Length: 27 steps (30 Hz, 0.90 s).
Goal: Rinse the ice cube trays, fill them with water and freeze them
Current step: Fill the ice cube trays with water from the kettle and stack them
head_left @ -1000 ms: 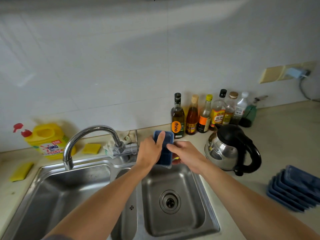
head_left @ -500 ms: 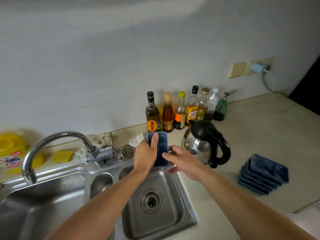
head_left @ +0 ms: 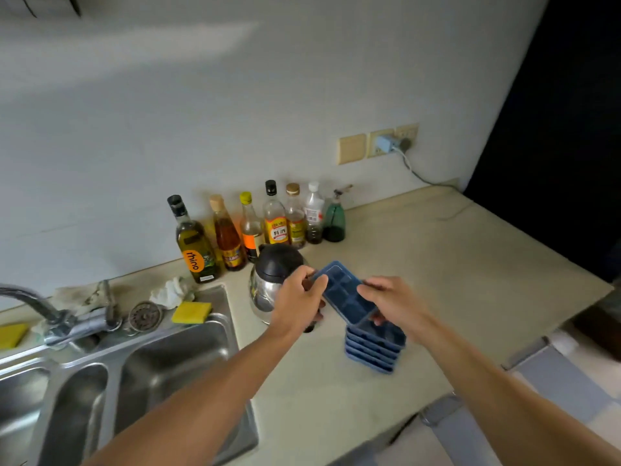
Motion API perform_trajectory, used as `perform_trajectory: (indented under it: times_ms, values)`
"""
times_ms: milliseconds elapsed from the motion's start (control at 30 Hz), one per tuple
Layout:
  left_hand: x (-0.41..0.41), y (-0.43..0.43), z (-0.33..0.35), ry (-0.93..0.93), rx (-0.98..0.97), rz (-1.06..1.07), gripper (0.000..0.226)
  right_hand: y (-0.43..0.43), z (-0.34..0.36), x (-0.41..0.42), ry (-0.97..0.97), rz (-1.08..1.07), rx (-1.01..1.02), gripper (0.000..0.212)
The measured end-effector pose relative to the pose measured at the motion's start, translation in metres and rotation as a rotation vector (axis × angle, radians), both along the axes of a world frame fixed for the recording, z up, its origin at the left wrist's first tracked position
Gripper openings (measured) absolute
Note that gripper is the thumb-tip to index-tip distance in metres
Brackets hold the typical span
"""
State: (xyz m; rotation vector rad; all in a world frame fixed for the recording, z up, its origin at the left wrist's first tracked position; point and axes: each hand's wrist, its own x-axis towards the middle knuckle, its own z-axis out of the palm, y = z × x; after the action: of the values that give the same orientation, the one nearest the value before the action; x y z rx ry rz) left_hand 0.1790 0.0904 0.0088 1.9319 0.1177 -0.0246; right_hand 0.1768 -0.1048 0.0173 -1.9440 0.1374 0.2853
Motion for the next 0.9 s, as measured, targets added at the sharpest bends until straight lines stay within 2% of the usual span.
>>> perform_trajectory:
  times_ms: [167,333,467,533,633,733,800,900]
  values:
    - [0.0,-0.058,-0.018,0.106,0.068,0.063,0.017,-0.06,-0.017,0.01,-0.026,-0.021,-0.127,0.012]
    - [-0.003,-0.072,-0.038,0.232,0.1,0.127,0.025,-0.077,-0.036,0.012,-0.037,0.067,-0.246,0.019]
    - [-0.006,-0.074,-0.043,0.185,0.189,0.151,0.026,-0.077,-0.044,0.013,-0.144,0.167,-0.419,0.022]
    - [-0.008,-0.075,-0.042,0.182,0.174,0.17,0.03,-0.08,-0.044,0.013,-0.144,0.175,-0.422,0.025]
    - [-0.012,-0.069,-0.051,0.234,0.022,0.279,0.048,-0.093,-0.053,0.013,-0.029,0.012,-0.284,0.041]
    - [-0.02,-0.064,-0.074,0.431,-0.201,0.341,0.058,-0.11,-0.075,0.009,0.343,-0.148,0.11,0.056]
    - [-0.024,-0.063,-0.092,0.582,-0.34,0.324,0.064,-0.116,-0.096,0.004,0.544,-0.112,0.255,0.071]
    - [-0.027,-0.067,-0.116,0.693,-0.515,0.247,0.068,-0.115,-0.123,-0.002,0.642,-0.019,0.352,0.08]
